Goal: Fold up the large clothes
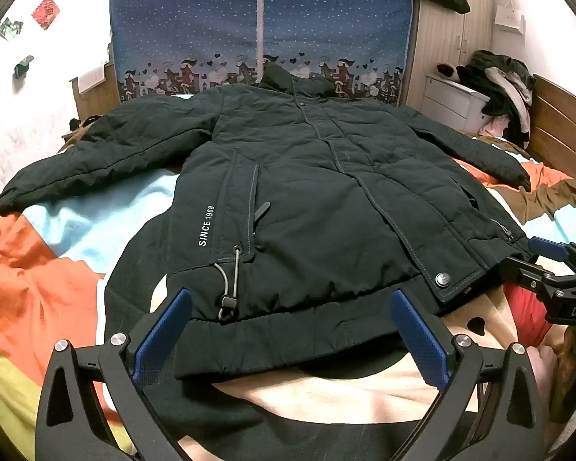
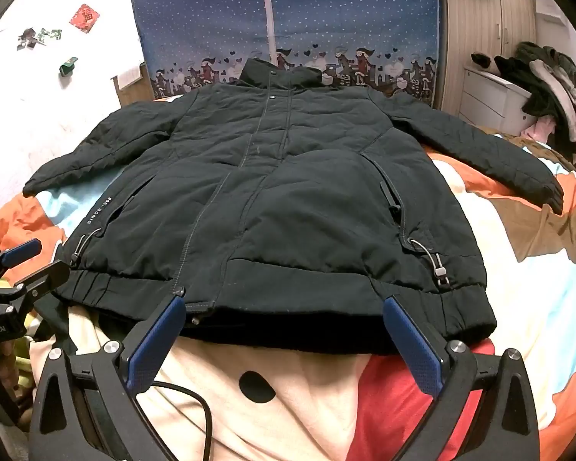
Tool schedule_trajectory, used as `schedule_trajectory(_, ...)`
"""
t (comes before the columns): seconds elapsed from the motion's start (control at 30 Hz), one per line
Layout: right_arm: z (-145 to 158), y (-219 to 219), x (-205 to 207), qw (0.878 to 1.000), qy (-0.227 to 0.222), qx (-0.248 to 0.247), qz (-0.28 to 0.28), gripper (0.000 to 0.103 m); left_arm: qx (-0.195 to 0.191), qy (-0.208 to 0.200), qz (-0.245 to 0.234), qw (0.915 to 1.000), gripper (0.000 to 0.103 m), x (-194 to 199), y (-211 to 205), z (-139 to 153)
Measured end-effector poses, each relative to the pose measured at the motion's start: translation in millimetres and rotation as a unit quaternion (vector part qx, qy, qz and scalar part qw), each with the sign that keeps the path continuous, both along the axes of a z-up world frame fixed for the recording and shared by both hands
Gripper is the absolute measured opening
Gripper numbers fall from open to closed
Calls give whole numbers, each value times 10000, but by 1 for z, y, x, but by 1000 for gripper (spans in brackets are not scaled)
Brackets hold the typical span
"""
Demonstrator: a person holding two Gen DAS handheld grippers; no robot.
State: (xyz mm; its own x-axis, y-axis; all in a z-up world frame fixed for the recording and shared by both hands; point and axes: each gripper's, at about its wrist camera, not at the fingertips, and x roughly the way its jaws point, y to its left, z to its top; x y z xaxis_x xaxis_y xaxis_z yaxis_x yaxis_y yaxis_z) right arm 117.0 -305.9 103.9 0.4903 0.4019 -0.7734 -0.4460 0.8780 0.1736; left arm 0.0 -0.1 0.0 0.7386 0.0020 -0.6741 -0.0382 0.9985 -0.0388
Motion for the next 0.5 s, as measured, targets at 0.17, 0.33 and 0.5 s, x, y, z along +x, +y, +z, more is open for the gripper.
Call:
schedule_trajectory(0.17,0,0,0,10000,16,-5,4,103,-4,2,-4,10000,101,0,0,0)
schedule_trajectory(0.33,0,-1,0,10000,16,-5,1,103,-6,0,-4,10000,101,0,0,0)
schedule_trajectory(0.5,0,-1,0,10000,18,-1,6,103,-5,-1,-5,10000,101,0,0,0)
